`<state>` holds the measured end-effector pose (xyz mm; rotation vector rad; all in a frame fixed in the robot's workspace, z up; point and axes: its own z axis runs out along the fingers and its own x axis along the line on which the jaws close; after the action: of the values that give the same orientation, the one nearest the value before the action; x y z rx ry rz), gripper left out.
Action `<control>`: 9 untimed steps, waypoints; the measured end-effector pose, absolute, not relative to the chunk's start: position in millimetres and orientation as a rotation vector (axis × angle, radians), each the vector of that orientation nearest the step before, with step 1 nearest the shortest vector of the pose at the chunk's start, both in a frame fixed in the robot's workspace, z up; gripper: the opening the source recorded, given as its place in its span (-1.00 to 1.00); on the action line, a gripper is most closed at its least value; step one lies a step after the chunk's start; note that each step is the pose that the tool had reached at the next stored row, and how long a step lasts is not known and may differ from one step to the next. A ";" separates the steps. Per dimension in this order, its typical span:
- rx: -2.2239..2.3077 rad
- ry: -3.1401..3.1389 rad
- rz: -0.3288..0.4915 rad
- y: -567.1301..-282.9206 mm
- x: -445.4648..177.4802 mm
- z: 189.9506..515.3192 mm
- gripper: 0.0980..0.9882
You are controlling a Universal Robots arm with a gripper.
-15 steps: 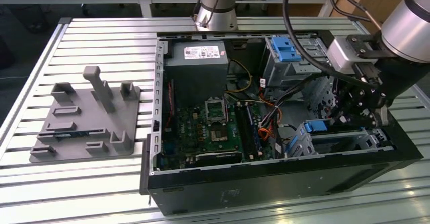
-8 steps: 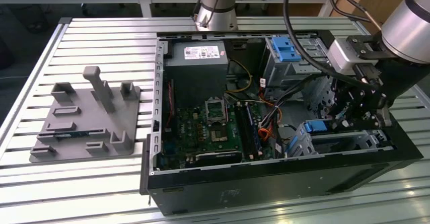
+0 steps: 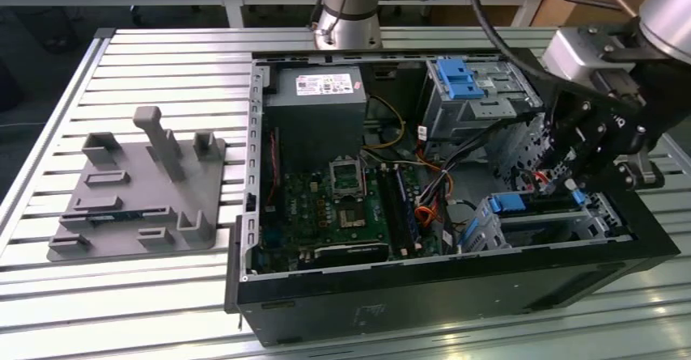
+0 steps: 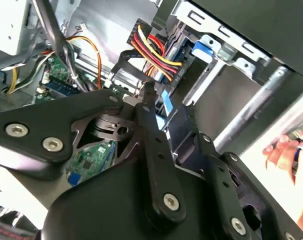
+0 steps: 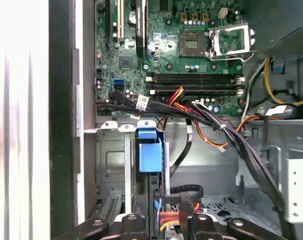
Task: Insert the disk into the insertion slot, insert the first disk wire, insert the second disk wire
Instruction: 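Insert the second disk wire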
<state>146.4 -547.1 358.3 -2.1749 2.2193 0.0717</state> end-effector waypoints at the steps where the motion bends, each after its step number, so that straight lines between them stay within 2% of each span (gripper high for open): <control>1: -2.175 2.219 0.072 -547.0 146.4 362.6 -0.34; 6: -2.175 2.219 0.072 -546.7 146.4 385.6 -0.34; 7: -2.175 2.219 0.072 -546.7 146.4 390.1 -0.37; 8: -2.175 2.219 0.072 -546.5 146.4 394.6 -0.52; 9: -2.175 2.219 0.072 -546.4 146.4 399.0 -0.52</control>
<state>146.4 -546.4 399.0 -2.1747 2.2193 0.0721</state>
